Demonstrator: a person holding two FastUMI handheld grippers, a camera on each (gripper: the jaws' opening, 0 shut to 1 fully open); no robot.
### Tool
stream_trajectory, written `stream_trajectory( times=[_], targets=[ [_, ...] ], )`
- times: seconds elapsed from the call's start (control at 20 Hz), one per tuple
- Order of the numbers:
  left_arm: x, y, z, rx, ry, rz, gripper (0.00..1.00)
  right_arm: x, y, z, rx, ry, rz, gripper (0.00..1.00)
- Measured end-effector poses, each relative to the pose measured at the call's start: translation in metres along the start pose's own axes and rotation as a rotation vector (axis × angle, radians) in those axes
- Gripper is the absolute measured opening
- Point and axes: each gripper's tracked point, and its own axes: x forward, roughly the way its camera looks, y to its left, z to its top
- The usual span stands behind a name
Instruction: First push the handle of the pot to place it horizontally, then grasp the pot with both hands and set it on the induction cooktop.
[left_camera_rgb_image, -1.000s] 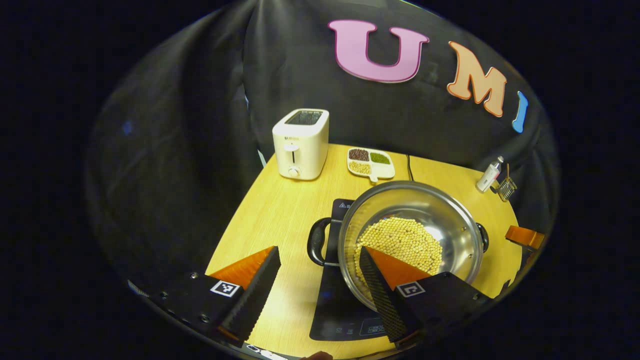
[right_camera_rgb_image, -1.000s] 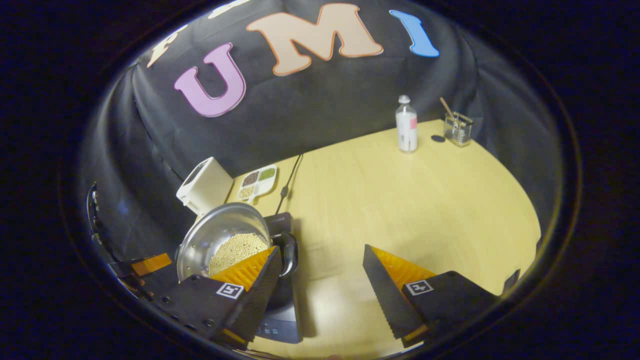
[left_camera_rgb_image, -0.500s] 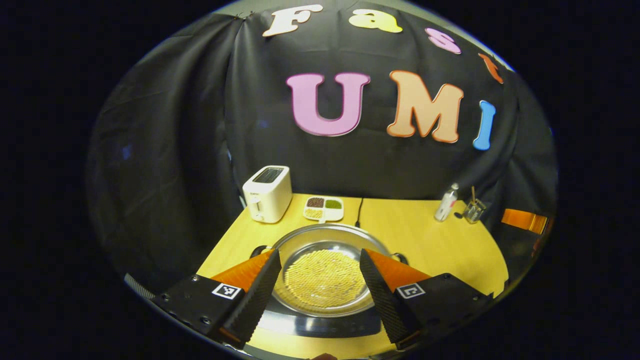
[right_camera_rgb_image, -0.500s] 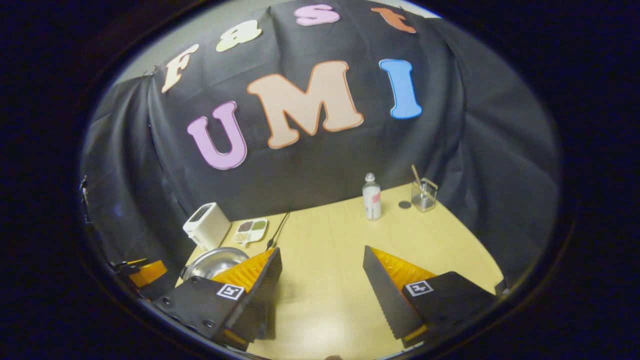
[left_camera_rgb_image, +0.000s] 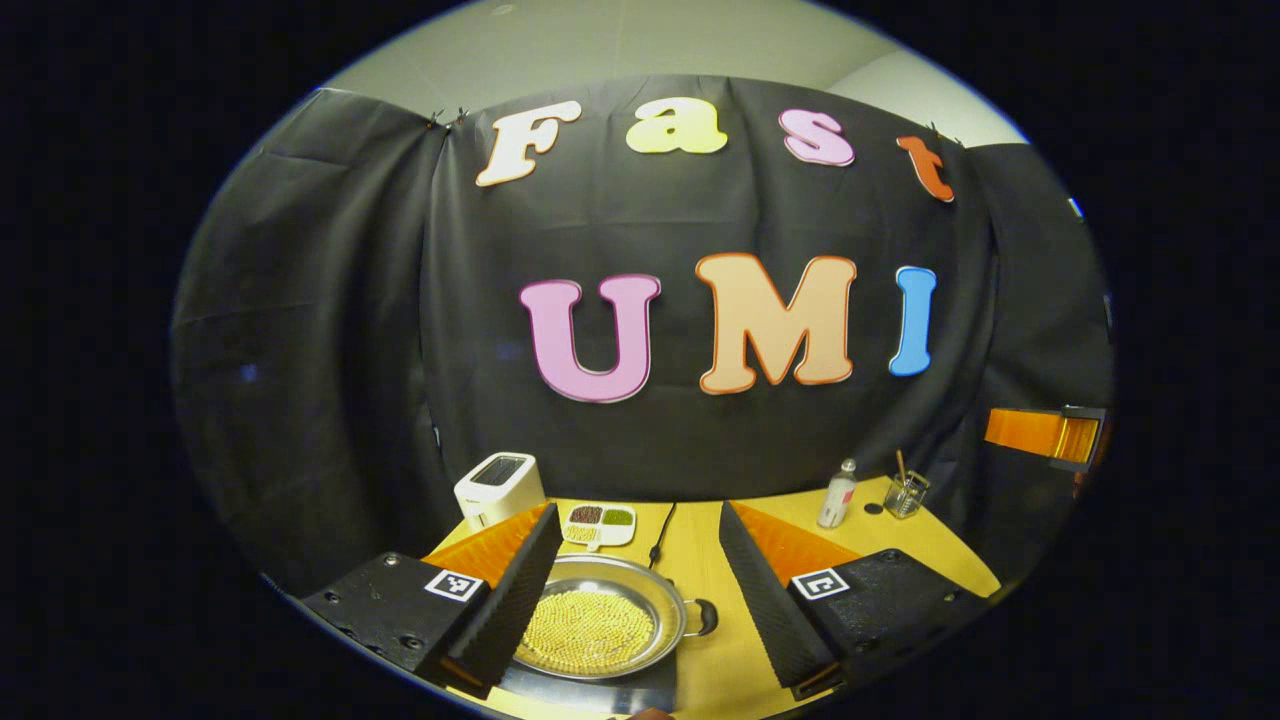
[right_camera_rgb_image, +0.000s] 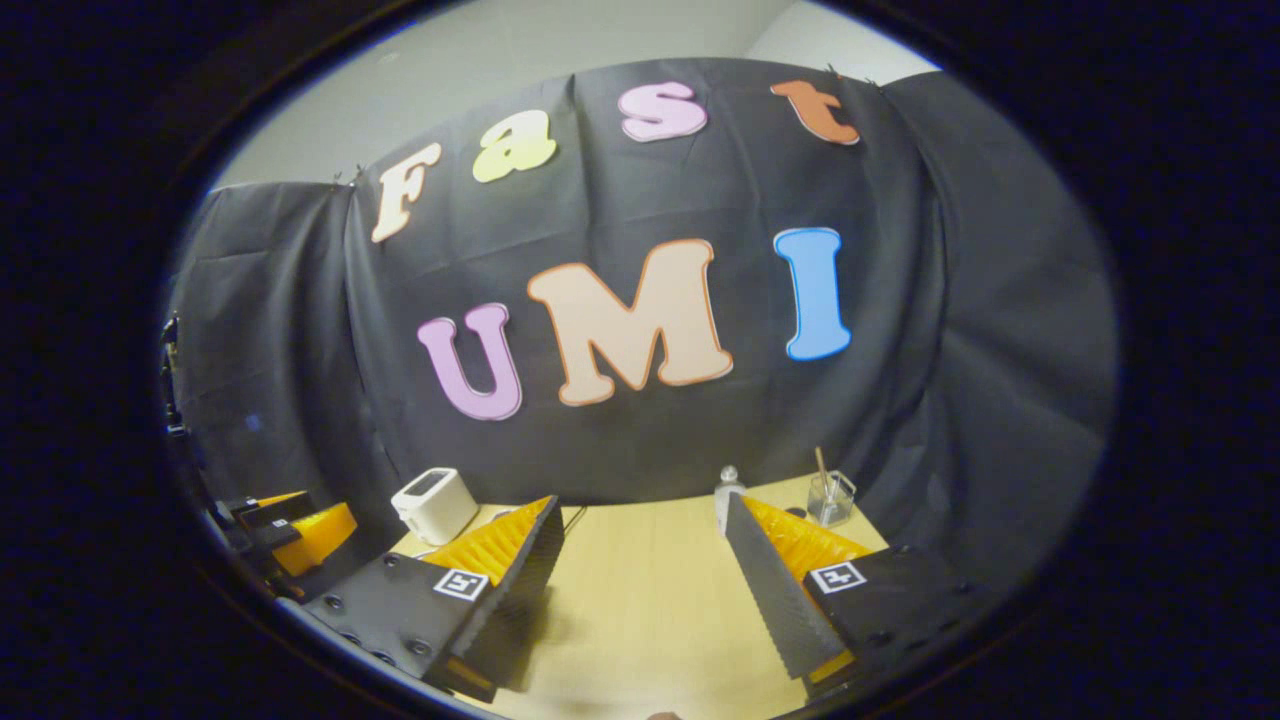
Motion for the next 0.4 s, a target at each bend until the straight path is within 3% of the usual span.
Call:
stream_trajectory(
  times=[0.05, 0.4],
  targets=[
    [-0.001, -0.007, 0.009, -0.006, -0.025, 0.001, 0.94, -0.003, -0.004, 0.009, -0.012, -0.016, 0.0, 0.93],
    [-0.013, -0.037, 0.052, -0.007, -0.146, 0.033, 0.93, -0.021, -0.029, 0.049, -0.087, -0.107, -0.015, 0.93]
  ],
)
